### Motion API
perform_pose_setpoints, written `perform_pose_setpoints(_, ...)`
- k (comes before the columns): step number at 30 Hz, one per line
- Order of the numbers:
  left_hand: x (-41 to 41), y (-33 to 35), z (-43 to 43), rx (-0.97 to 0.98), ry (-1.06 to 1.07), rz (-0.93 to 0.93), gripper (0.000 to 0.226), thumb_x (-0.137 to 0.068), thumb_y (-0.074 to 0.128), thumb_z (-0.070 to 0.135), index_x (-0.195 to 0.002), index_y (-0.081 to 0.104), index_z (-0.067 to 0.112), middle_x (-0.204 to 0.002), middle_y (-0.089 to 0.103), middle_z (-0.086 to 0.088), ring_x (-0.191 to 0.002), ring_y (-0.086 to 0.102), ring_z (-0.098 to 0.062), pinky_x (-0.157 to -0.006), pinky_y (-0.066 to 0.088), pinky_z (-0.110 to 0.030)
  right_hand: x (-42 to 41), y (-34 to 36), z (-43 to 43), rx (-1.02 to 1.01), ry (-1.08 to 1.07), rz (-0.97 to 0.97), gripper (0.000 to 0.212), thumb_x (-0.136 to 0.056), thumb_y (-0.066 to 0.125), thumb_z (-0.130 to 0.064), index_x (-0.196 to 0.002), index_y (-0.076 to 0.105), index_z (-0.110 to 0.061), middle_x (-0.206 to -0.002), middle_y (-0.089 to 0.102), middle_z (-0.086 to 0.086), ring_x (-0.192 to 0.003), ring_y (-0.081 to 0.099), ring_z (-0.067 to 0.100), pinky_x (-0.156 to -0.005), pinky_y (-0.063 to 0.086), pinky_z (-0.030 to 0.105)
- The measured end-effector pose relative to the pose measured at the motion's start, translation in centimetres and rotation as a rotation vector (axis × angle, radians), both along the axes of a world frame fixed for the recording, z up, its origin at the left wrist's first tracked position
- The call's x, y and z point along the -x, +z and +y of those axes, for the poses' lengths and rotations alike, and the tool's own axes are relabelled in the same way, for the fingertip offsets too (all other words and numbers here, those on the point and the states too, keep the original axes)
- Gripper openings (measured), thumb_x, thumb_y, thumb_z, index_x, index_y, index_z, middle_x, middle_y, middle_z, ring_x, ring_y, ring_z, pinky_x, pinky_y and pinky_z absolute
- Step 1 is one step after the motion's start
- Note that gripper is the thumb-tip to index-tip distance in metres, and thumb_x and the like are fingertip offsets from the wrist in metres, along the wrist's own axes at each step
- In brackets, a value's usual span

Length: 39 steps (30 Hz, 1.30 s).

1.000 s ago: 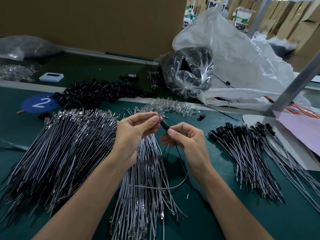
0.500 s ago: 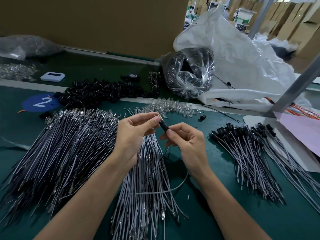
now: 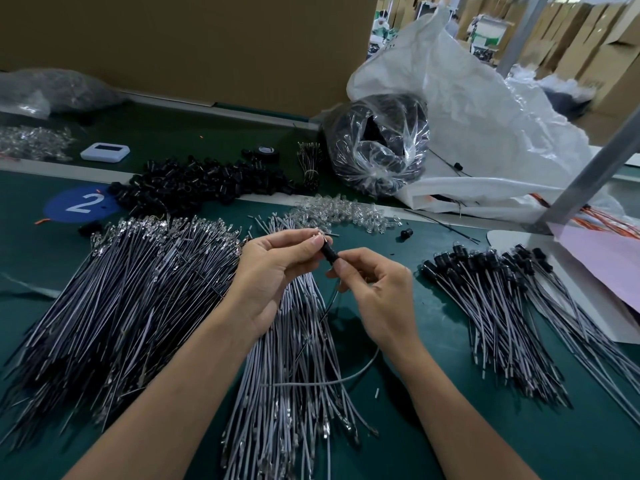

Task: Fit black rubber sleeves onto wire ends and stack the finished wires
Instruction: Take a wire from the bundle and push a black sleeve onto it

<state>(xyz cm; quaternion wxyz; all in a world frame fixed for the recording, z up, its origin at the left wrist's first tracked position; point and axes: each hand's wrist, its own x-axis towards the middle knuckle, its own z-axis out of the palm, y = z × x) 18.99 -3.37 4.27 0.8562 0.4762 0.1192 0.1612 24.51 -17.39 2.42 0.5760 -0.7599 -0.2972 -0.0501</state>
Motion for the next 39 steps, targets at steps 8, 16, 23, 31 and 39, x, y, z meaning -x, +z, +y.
perform_pose_setpoints(8, 0.0, -0.2, -0.6, -0.194, 0.106, -0.005, 0.006, -0.079, 0.072, 0.006, -0.084, 0.072, 0.009, -0.085, 0.077, -0.008, -0.078, 0.071, -0.014, -0.070, 0.057, -0.021, -0.3, -0.3, 0.0, 0.059, -0.056, -0.108, 0.008, -0.089, 0.068, -0.006, -0.088, 0.074, -0.012, -0.072, 0.072, -0.008, -0.064, 0.066, 0.003, -0.061, 0.047, 0.011)
perform_pose_setpoints(16, 0.3, -0.1, -0.5, -0.239, 0.100, -0.044, 0.003, -0.067, 0.077, 0.018, -0.069, 0.074, 0.018, -0.089, 0.075, -0.012, -0.084, 0.069, -0.020, -0.077, 0.054, -0.033, 0.0, -0.1, 0.2, 0.001, 0.049, -0.041, 0.006, -0.086, 0.071, -0.003, -0.088, 0.072, -0.009, -0.075, 0.073, 0.001, -0.064, 0.067, 0.011, -0.064, 0.056, 0.026)
perform_pose_setpoints(23, 0.2, -0.1, -0.4, -0.262, 0.001, -0.160, 0.016, -0.072, 0.070, 0.005, -0.061, 0.066, 0.016, -0.089, 0.075, -0.010, -0.083, 0.071, -0.021, -0.072, 0.058, -0.035, -0.2, -0.3, 0.2, -0.126, 0.072, 0.062, 0.014, -0.085, 0.072, -0.002, -0.087, 0.071, -0.016, -0.075, 0.075, -0.001, -0.065, 0.069, 0.020, -0.066, 0.059, 0.034)
perform_pose_setpoints(31, -0.4, -1.1, -0.4, -0.333, -0.088, -0.163, 0.035, -0.071, 0.075, 0.019, -0.105, 0.069, 0.010, -0.103, 0.075, -0.010, -0.093, 0.070, -0.021, -0.087, 0.057, -0.034, -0.9, -0.1, 0.0, -0.171, 0.121, 0.098, 0.007, -0.088, 0.069, -0.005, -0.088, 0.076, -0.007, -0.072, 0.074, -0.001, -0.063, 0.065, 0.013, -0.062, 0.051, 0.023)
perform_pose_setpoints(39, -0.5, -1.2, -1.5, -0.354, 0.012, -0.234, 0.029, -0.074, 0.073, 0.014, -0.100, 0.074, 0.002, -0.097, 0.076, -0.010, -0.089, 0.072, -0.015, -0.077, 0.054, -0.020, -0.7, 0.1, -0.1, -0.210, 0.103, 0.075, 0.004, -0.084, 0.073, -0.010, -0.085, 0.076, -0.011, -0.073, 0.074, 0.001, -0.061, 0.064, 0.007, -0.062, 0.050, 0.019)
